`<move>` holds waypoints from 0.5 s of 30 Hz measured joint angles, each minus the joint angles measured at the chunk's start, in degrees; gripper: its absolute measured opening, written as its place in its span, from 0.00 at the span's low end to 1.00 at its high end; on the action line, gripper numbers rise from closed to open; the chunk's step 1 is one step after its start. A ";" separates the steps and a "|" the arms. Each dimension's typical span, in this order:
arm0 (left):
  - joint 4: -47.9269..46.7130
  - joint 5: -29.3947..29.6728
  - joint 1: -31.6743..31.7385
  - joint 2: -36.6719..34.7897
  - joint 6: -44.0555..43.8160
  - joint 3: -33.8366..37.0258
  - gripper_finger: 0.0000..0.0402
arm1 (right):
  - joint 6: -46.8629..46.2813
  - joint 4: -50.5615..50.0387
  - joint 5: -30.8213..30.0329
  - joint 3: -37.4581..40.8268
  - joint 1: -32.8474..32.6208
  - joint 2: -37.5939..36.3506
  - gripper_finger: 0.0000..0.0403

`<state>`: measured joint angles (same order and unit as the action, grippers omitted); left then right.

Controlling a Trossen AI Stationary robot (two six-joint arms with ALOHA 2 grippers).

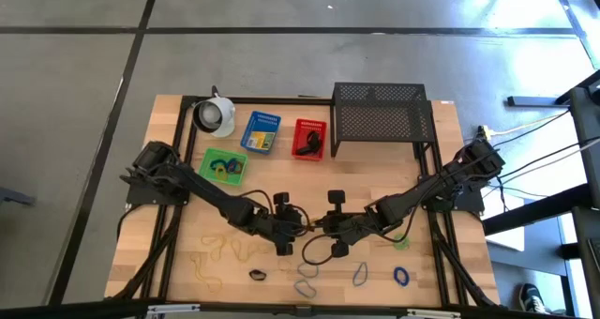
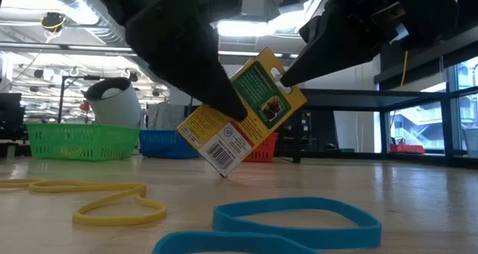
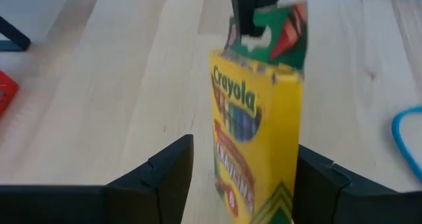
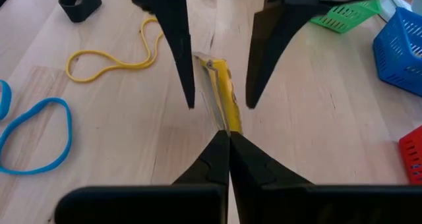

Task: Pick & Place Office Desk Supplies
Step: Put the yellow crayon box into the blue bin

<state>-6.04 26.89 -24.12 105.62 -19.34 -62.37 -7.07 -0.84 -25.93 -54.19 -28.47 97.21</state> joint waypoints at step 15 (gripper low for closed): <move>0.46 -2.84 1.17 0.27 -3.47 -0.04 0.06 | -0.24 0.00 4.32 -0.04 0.02 -0.04 0.04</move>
<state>-5.58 24.06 -22.96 105.89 -22.81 -62.41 -7.31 -0.84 -21.61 -54.24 -28.45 97.17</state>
